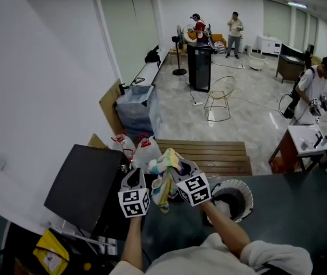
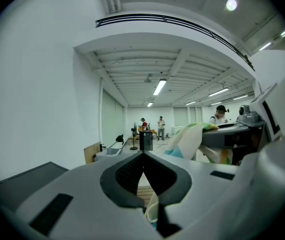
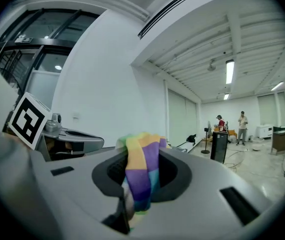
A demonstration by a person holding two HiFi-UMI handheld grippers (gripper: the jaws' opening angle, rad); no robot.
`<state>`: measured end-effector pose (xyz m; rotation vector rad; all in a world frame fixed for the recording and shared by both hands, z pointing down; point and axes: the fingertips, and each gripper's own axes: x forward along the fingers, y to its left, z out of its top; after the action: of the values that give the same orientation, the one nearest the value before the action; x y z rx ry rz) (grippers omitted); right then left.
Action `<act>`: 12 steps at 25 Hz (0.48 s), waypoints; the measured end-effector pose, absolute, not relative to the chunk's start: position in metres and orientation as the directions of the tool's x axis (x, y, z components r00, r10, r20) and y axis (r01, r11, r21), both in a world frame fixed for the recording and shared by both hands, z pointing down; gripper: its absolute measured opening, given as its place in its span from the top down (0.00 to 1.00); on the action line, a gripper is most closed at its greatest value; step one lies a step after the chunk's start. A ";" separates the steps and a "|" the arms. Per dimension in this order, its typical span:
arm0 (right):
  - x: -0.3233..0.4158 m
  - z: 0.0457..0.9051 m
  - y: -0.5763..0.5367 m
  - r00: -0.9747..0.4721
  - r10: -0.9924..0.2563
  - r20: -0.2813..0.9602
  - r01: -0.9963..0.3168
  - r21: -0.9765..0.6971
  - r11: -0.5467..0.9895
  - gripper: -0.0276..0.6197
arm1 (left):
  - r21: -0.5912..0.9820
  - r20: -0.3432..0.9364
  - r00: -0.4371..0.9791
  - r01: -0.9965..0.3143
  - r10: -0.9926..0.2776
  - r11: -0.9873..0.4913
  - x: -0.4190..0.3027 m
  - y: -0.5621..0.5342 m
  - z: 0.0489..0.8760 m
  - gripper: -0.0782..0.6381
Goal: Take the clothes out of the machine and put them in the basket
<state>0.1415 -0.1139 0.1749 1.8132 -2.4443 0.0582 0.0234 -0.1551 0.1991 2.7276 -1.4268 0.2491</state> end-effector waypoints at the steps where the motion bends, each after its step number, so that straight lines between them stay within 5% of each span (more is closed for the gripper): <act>1: 0.153 0.175 -0.110 -0.263 -0.960 0.101 -0.963 0.026 0.266 0.84 | -0.027 0.168 0.583 -0.803 -0.795 -0.595 0.037 -0.154 0.199 0.87; 12: 0.299 0.180 -0.042 0.069 -0.990 0.125 -0.997 0.051 -0.063 0.84 | -0.004 0.189 0.803 -0.575 -0.565 -0.818 0.199 -0.125 0.213 0.87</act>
<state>0.2994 -0.0418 0.1799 2.2036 -2.0612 0.0852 0.1987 -0.1252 0.2132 2.9327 -0.9273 0.2810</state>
